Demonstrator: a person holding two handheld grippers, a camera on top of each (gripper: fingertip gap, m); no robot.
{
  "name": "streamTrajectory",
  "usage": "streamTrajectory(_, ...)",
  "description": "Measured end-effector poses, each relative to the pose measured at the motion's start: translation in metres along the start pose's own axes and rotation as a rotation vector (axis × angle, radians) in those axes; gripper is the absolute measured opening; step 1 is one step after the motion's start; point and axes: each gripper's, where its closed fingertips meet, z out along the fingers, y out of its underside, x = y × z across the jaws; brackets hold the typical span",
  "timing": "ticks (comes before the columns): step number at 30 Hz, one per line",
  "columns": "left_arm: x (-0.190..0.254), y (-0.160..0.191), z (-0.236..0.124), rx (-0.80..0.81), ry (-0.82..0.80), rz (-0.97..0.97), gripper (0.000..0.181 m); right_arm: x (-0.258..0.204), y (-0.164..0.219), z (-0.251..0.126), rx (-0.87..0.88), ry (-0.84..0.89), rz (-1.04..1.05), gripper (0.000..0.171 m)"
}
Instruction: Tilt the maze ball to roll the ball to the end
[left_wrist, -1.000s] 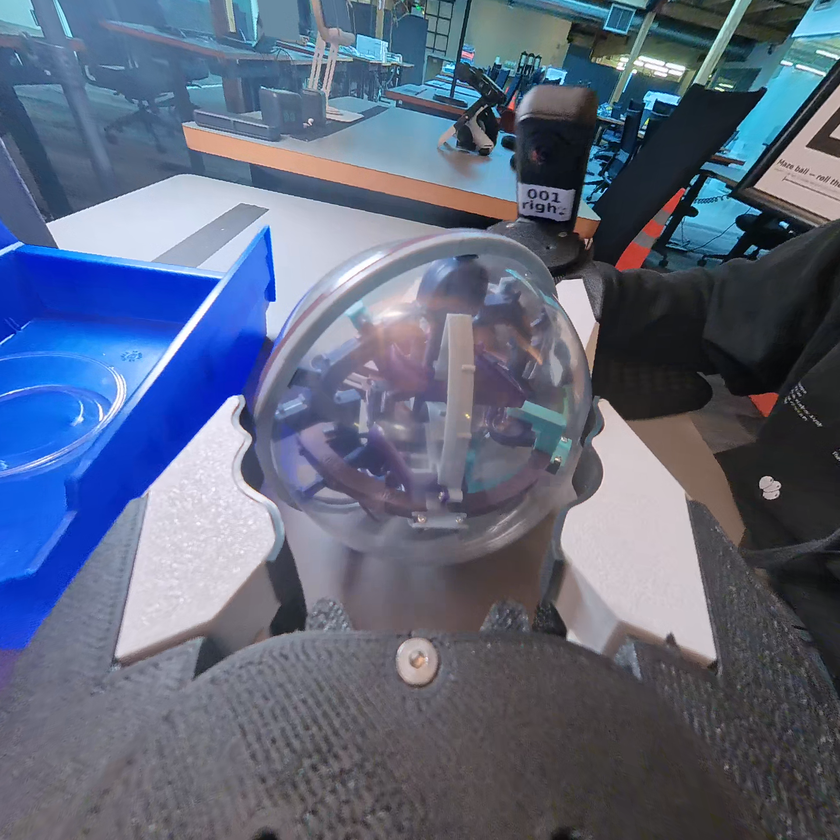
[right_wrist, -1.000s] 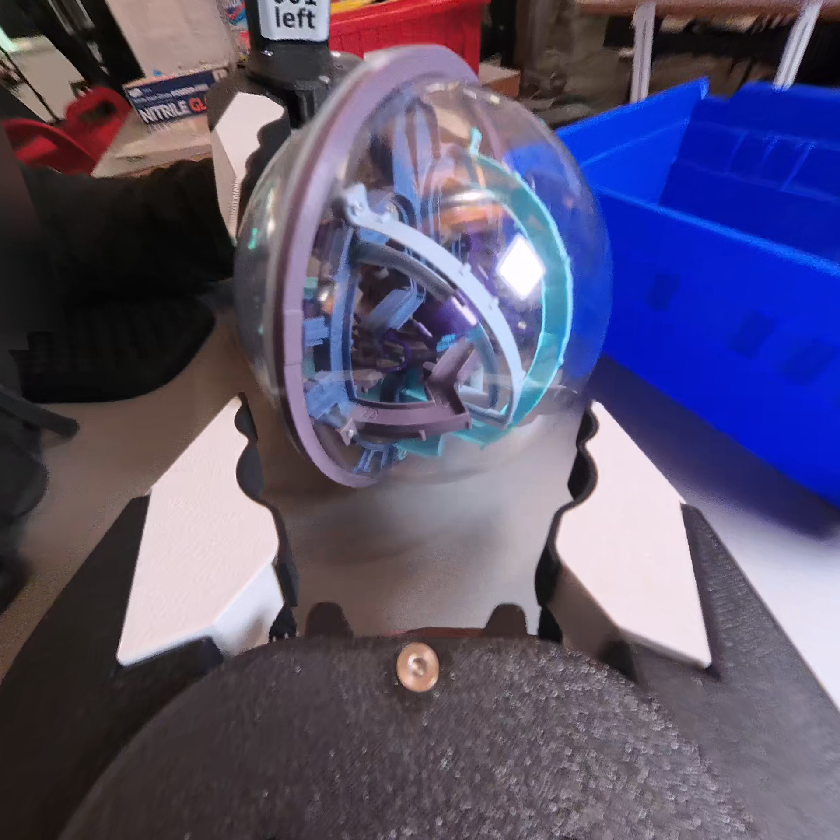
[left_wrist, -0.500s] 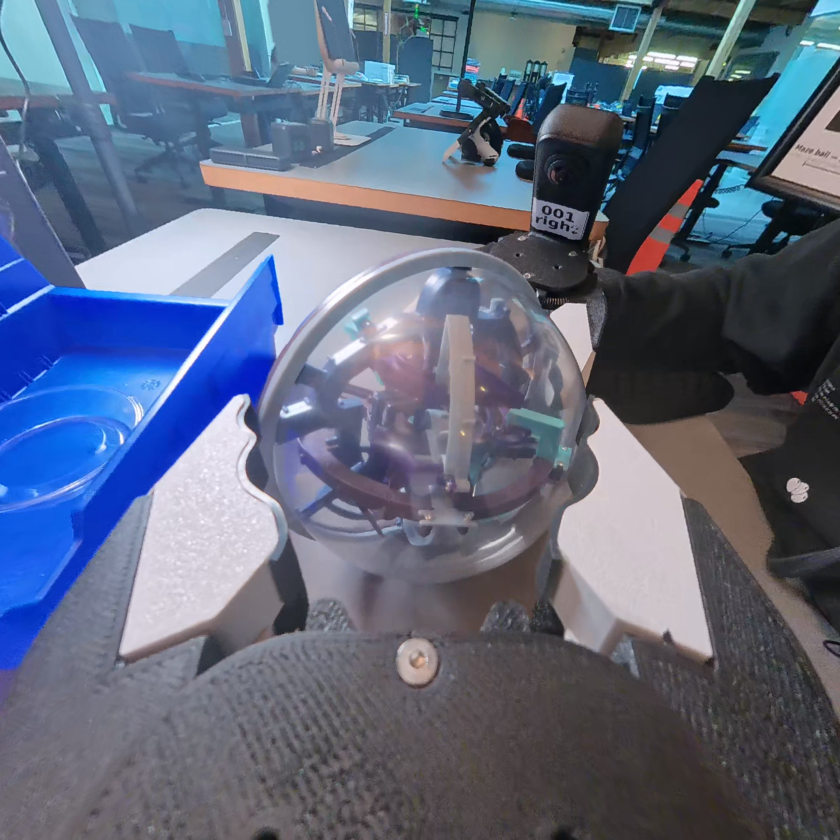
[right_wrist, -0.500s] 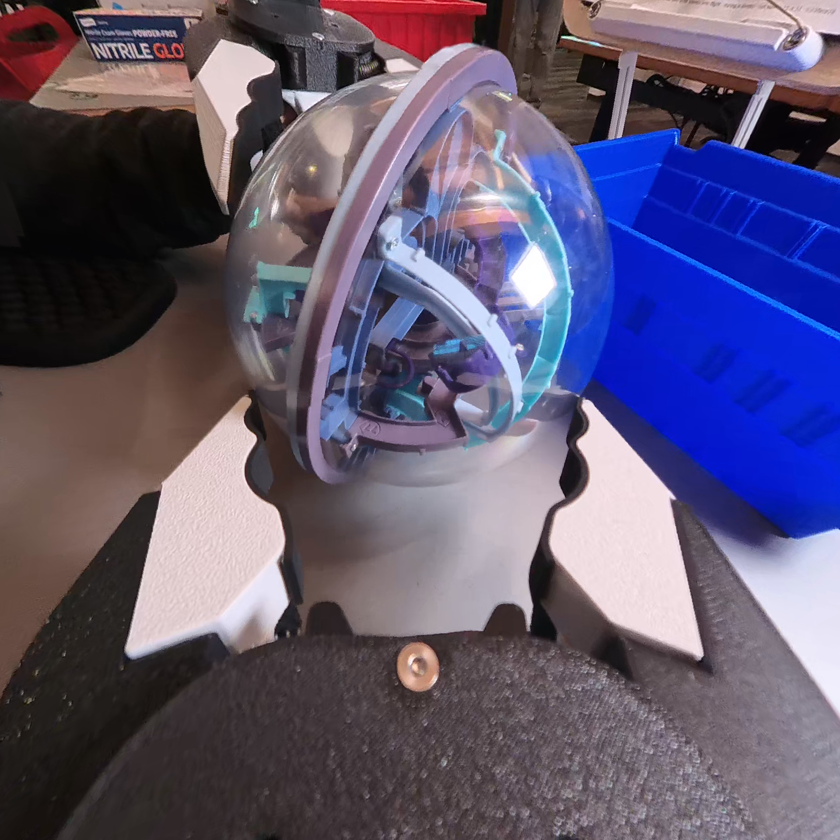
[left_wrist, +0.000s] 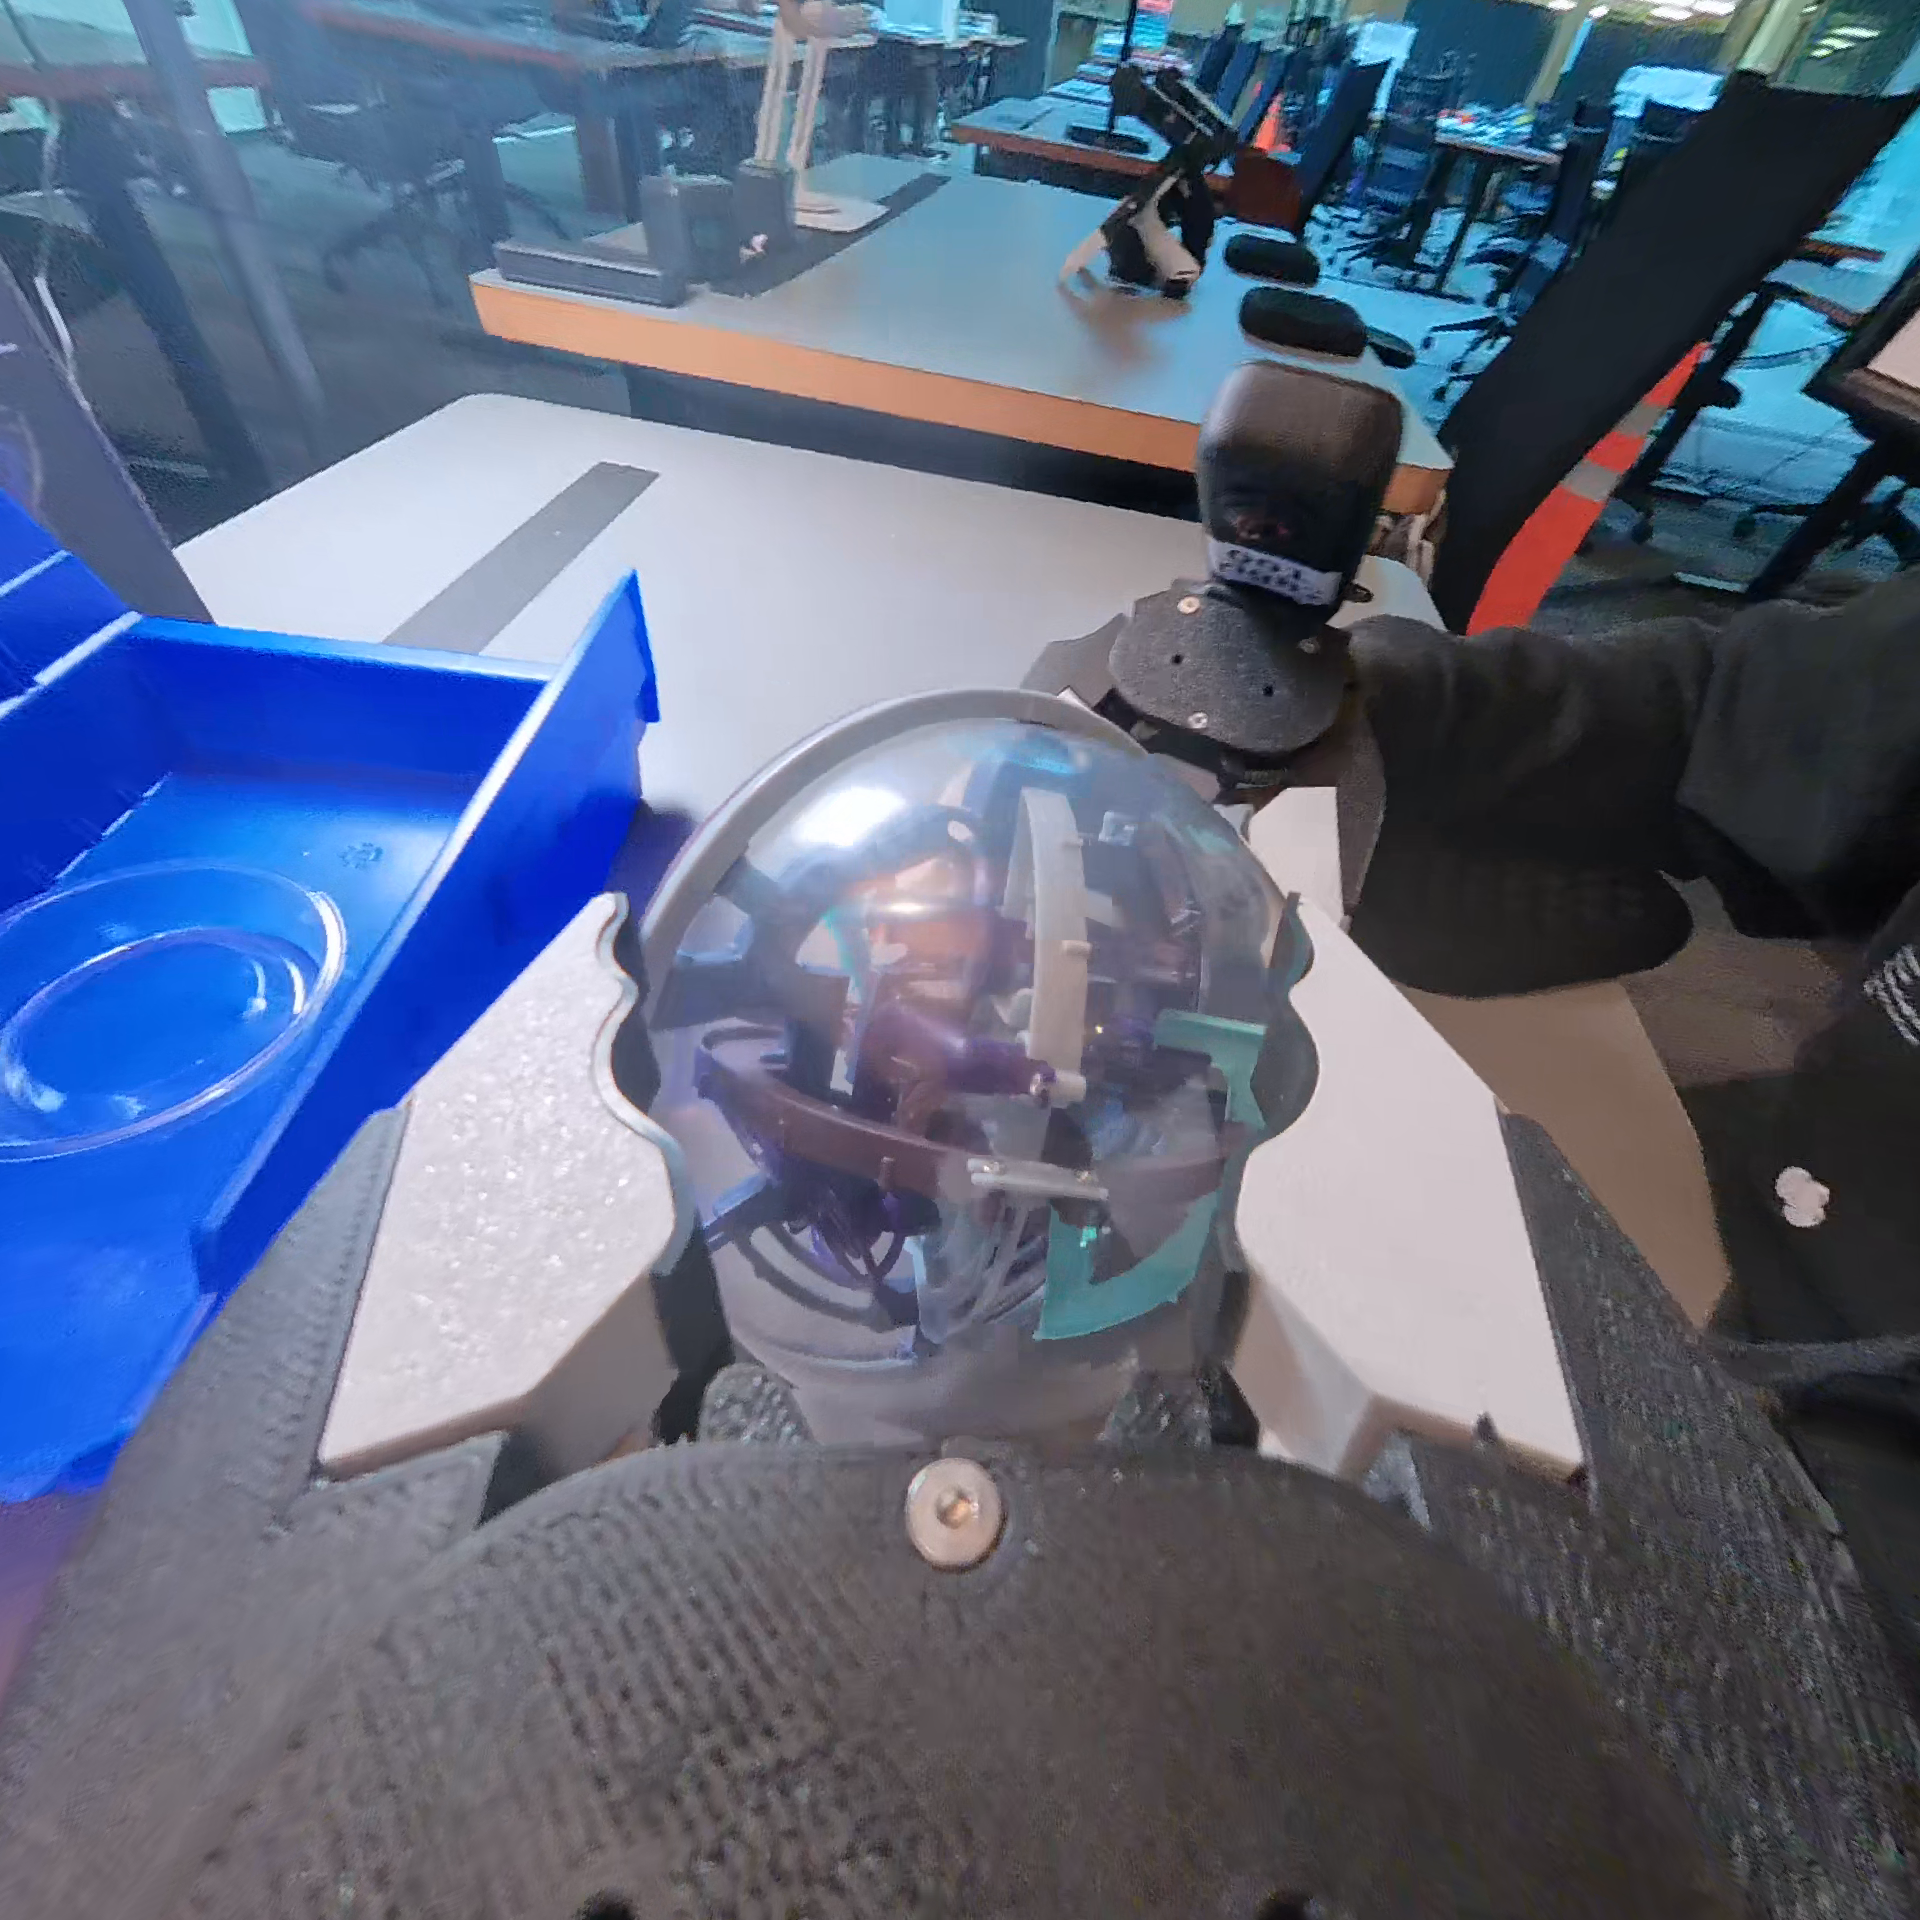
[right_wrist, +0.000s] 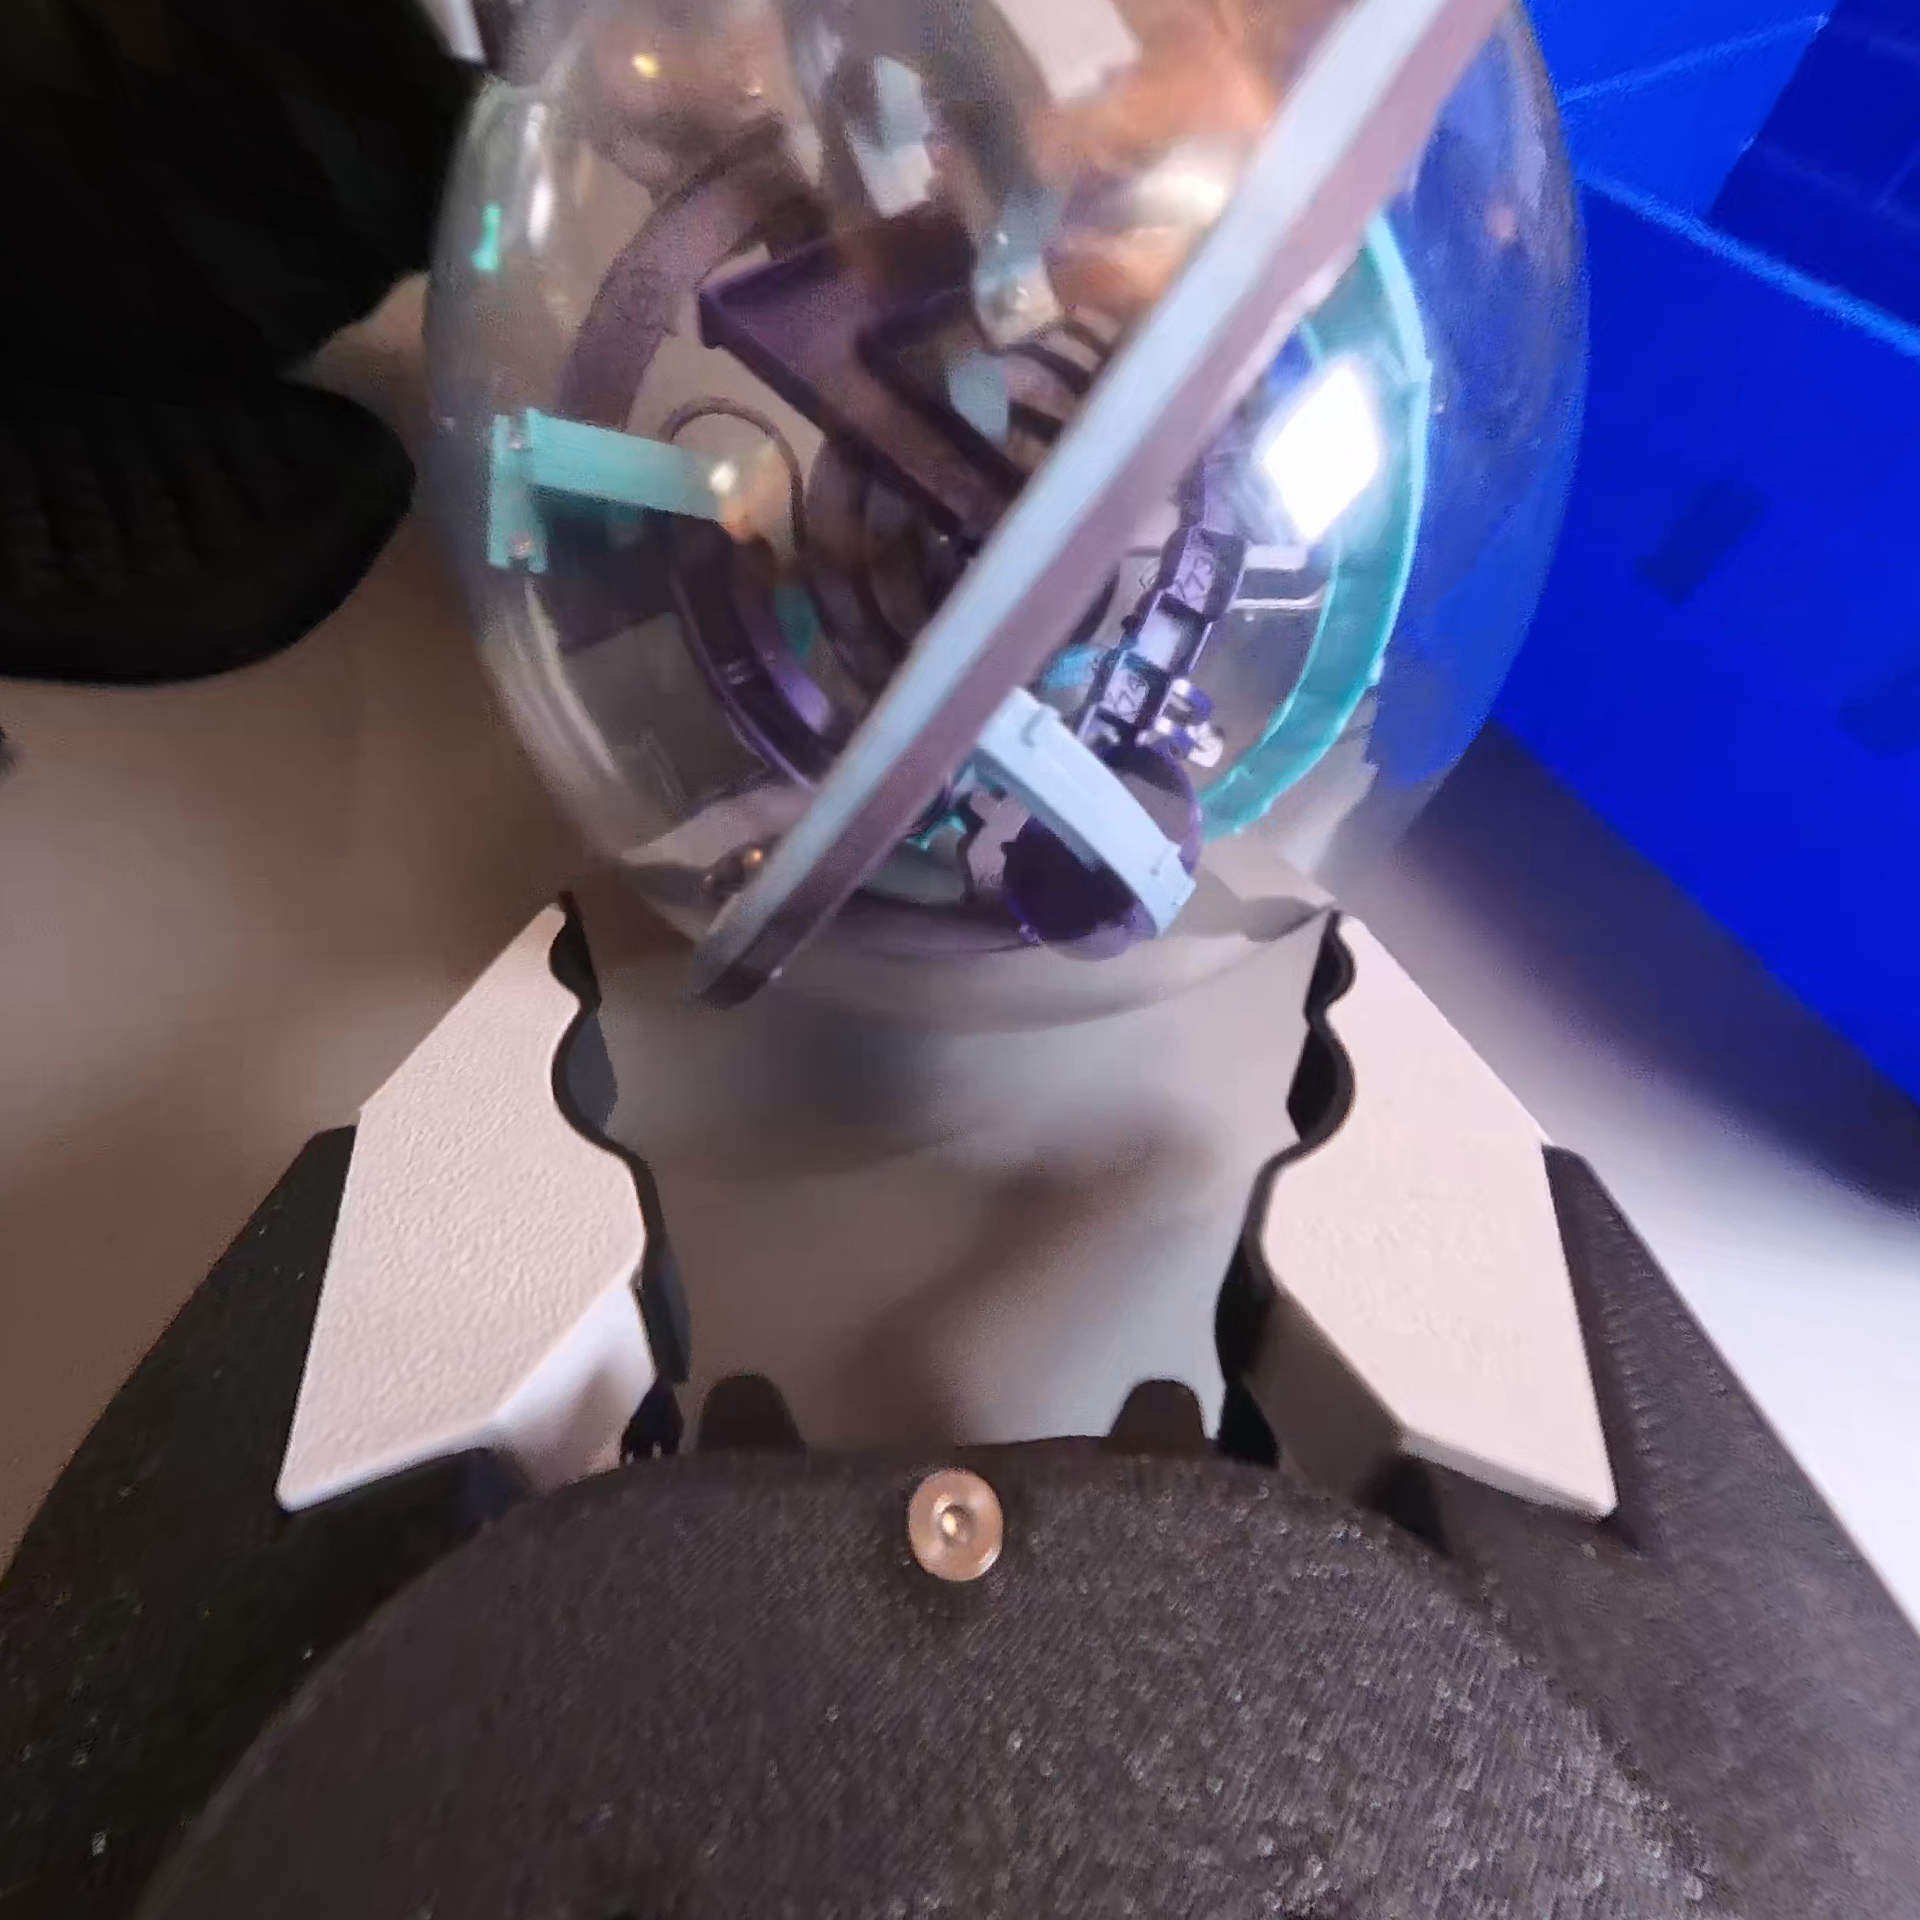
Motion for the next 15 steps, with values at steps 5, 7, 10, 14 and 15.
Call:
streamTrajectory(5, -0.006, -0.003, 0.009, -0.063, -0.003, -0.002, 0.117, 0.021, -0.040, -0.041, 0.120, 0.193, -0.224, 0.139)
streamTrajectory(7, -0.008, -0.007, 0.017, -0.082, 0.005, -0.011, 0.116, 0.019, -0.061, -0.051, 0.169, 0.277, -0.377, 0.138)
streamTrajectory(10, -0.015, -0.015, 0.028, -0.076, -0.015, 0.016, 0.117, 0.009, -0.069, -0.043, 0.147, 0.320, -0.551, 0.131)
streamTrajectory(14, -0.023, -0.035, 0.006, 0.096, -0.072, 0.115, 0.124, 0.019, -0.058, -0.032, 0.144, 0.303, -0.479, 0.129)
streamTrajectory(15, -0.022, -0.031, -0.003, 0.118, -0.056, 0.125, 0.126, 0.023, -0.057, -0.034, 0.155, 0.294, -0.432, 0.129)
